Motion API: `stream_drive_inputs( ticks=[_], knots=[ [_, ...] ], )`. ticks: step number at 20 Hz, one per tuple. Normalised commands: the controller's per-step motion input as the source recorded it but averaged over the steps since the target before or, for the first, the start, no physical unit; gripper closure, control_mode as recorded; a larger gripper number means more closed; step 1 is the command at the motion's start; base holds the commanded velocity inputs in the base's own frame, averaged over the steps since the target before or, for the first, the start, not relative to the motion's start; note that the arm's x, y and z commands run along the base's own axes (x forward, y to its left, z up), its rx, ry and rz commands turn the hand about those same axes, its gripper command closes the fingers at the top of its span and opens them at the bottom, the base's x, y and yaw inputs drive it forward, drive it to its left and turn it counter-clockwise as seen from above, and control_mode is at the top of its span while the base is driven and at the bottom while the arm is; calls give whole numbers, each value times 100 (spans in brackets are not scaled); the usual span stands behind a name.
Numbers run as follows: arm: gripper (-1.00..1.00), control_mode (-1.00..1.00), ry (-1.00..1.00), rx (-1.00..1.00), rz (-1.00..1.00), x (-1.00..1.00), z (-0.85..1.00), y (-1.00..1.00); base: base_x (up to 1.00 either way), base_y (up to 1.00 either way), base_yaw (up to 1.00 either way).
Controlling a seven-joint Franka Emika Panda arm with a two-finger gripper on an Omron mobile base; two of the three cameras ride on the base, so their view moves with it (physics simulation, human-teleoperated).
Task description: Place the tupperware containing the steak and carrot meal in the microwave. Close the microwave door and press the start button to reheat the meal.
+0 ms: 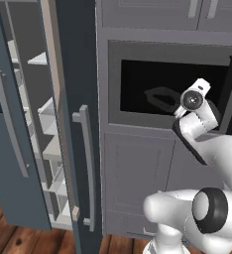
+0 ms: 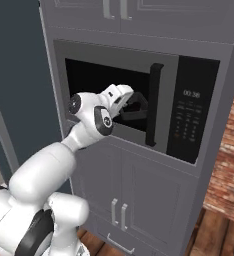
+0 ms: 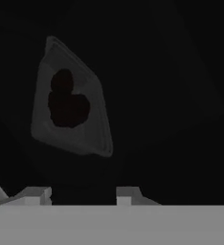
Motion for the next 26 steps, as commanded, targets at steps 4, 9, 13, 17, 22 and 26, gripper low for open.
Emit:
stream_drive_inputs(
  ticks=[4,9,13,17,22,26],
  knots=[
    [-100,-100,0,0,14,-53,4,23,0,0,0],
    [-100,-100,-3,11,5,-66,16,37,0,0,0],
    [-100,-100,-14,24,0,-76,49,19,0,0,0],
    [-100,-100,-8,34,0,-80,69,2,0,0,0],
    [-100,-100,0,45,0,-79,58,0,0,0,0],
    [-100,-100,3,55,0,-81,40,-1,0,0,0]
  ],
)
